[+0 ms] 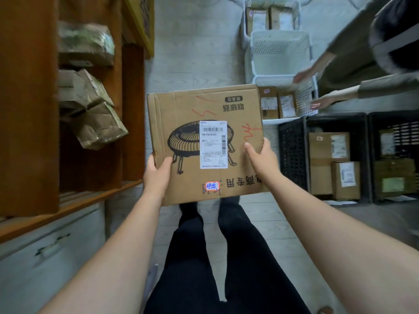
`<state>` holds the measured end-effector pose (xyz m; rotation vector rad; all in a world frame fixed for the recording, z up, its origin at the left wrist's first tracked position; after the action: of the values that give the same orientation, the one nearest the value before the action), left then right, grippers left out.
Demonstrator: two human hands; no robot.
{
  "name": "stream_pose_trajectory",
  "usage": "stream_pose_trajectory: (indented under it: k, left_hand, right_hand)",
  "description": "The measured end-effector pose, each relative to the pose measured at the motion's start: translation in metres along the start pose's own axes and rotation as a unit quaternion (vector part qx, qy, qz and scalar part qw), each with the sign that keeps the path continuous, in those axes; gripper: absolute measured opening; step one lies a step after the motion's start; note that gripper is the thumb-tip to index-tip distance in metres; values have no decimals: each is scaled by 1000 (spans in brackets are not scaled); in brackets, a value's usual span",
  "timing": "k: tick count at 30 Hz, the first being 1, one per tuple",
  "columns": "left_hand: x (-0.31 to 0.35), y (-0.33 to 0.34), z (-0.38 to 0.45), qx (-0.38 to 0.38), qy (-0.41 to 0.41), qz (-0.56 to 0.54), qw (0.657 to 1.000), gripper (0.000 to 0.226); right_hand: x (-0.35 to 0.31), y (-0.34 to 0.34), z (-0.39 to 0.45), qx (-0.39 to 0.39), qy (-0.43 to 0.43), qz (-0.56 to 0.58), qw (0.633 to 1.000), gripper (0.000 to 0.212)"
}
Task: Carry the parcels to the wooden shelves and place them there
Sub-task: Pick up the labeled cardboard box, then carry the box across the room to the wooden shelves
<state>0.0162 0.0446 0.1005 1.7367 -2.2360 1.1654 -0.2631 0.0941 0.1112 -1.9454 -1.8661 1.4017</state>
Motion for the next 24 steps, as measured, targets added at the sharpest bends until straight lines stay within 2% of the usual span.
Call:
stream_pose_trajectory:
  k: [6,9,12,16,19,24]
  left_hand:
    - [38,-58,-69,-11,45,15,999,73]
    - [53,-85,-97,-20,73,17,997,74]
    - [65,-113,-117,-33,101,16,994,85]
    - [80,-142,-135,-57,100,-12,993,84]
    - [91,-159,-141,-89,95,-26,991,92]
    - [122,-176,-158,-144,115,-108,977,72]
  right_hand:
    - [-40,-56,-61,7,-16,6,1000,53]
    - [-57,-81,-86,8,-32,4,999,58]
    - [-73,-105,-111,10,-54,14,998,61]
    - [-91,-132,-139,16,-84,33,996,59]
    - [-106,-153,-151,30,-117,36,992,55]
    - [-132,-177,-159,41,-157,48,986,52]
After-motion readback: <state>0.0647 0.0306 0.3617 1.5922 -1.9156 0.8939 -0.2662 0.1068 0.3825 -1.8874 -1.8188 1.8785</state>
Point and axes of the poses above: each hand's wrist, its own z-axis towards the middle knuckle, its own y-axis out of the palm, x = y × z, the point moved 4 cm from there along z, towards the middle knuckle, and after that the axes turned 10 degrees about x, right-handed, at the moved point
